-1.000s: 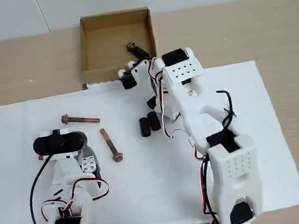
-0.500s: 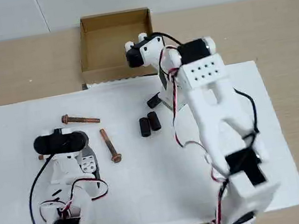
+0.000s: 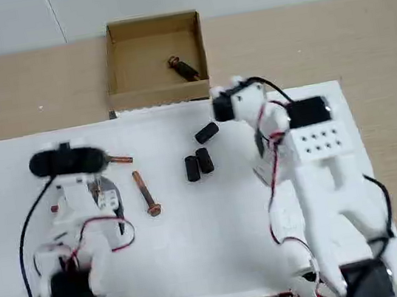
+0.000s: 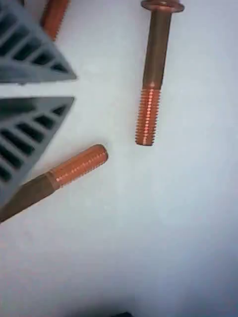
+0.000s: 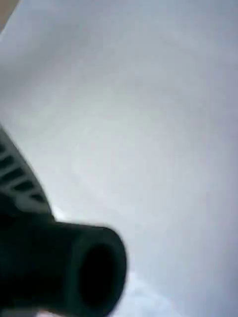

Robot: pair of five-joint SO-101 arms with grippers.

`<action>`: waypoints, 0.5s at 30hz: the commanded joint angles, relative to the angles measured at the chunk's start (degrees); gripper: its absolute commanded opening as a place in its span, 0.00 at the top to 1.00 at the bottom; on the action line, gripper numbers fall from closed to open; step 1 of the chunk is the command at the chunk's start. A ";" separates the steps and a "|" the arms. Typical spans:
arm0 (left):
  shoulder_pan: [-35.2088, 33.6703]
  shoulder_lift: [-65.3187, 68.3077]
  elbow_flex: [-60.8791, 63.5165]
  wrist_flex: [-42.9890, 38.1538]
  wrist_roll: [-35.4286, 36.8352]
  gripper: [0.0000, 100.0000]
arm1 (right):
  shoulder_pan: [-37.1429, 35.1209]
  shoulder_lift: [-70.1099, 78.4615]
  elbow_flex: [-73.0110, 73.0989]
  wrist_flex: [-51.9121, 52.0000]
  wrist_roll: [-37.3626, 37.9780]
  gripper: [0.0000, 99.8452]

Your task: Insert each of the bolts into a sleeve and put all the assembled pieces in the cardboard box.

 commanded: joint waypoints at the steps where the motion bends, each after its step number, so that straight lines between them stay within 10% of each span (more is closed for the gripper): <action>1: -0.26 13.10 -9.19 -1.14 -0.09 0.99 | 2.15 -5.67 4.04 -1.10 -0.26 1.00; 15: -0.79 44.31 -34.86 -1.14 27.34 0.99 | 5.67 -17.45 16.70 -2.68 -0.26 1.00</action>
